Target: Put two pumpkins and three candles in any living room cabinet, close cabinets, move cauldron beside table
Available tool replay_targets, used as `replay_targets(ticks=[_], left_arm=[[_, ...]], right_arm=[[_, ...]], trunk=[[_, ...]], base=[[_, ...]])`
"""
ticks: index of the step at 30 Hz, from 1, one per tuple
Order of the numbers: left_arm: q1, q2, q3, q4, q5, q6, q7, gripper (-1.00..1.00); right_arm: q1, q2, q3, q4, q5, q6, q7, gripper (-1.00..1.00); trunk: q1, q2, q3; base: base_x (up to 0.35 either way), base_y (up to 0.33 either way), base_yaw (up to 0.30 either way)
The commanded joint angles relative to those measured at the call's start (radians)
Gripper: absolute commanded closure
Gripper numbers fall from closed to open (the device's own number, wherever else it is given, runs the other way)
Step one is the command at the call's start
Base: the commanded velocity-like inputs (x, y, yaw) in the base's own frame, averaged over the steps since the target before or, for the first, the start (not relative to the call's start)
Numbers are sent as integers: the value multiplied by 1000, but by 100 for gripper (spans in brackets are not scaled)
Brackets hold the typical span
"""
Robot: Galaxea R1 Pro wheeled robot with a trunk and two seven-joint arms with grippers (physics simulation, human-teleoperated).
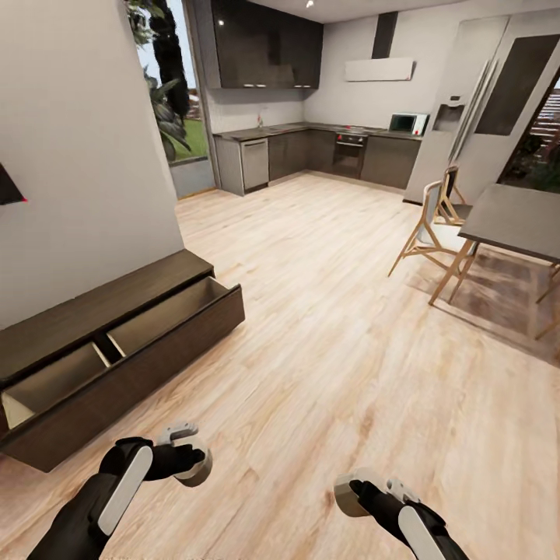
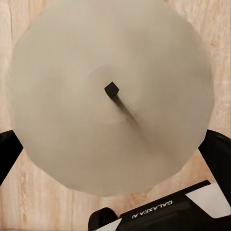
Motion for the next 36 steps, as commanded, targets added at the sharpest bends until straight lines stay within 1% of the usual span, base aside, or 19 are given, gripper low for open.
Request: replay_targets(ticks=[1, 2, 15, 22, 26, 36], left_arm=[[-1, 0, -3, -2, 11, 2, 11, 100], [-1, -1, -3, -3, 11, 3, 11, 100], [-1, 0, 1, -2, 14, 3, 11, 100], [-1, 2, 0, -3, 13, 3, 10, 100], [-1, 3, 0, -2, 8, 3, 11, 100], [0, 3, -2, -2, 11, 3, 12, 100]], right_arm=[[0, -1, 4, -2, -11, 1, -10, 100], [0, -1, 4, -2, -11, 1, -10, 100], [0, -1, 4, -2, -11, -1, -9, 100], [0, -1, 4, -2, -11, -1, -9, 100], [0, -1, 4, -2, -11, -1, -8, 100], [0, -2, -8, -7, -9, -5, 0, 100]], trunk=[[0, -1, -1], [0, -1, -1], [-50, 90, 40], [-50, 90, 40], [-50, 90, 40], [-50, 90, 40]], base=[[2, 0, 282], [1, 0, 282], [0, 0, 282], [6, 0, 282], [216, 0, 264], [321, -6, 39]])
